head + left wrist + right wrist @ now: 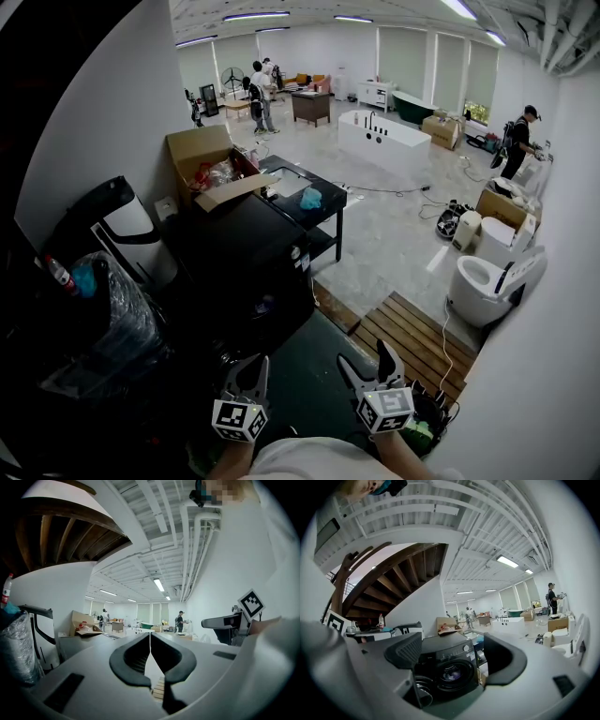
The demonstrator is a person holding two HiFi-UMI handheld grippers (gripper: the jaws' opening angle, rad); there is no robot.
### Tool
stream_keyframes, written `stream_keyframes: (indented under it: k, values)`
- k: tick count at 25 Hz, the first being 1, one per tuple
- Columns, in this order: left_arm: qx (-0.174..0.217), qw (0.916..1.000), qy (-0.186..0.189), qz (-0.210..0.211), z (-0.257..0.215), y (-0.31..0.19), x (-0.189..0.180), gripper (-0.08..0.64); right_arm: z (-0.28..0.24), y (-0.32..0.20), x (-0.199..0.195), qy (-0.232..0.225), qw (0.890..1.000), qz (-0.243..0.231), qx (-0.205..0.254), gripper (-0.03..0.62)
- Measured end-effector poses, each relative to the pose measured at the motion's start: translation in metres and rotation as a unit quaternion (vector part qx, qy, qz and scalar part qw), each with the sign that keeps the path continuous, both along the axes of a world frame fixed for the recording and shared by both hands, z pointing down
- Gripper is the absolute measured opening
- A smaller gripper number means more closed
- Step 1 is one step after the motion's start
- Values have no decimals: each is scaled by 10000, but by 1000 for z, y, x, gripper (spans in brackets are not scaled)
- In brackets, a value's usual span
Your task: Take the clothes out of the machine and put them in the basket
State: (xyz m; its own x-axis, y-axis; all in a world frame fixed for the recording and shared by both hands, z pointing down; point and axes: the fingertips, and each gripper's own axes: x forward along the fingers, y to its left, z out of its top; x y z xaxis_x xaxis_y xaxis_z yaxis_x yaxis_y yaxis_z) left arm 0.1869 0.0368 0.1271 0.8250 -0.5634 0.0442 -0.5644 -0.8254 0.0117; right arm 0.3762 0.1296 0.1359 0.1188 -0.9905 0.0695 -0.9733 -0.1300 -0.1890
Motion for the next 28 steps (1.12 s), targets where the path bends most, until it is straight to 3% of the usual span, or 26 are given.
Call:
stream_keyframes:
  k: [17, 28]
  values:
    - [-80, 10000, -46, 32, 8, 5, 5, 21, 11, -1, 2, 73, 9997, -90, -228, 402]
    - [-234, 9997, -77, 33, 21, -36, 20, 21, 26, -40, 19, -1, 9991, -51, -421, 394]
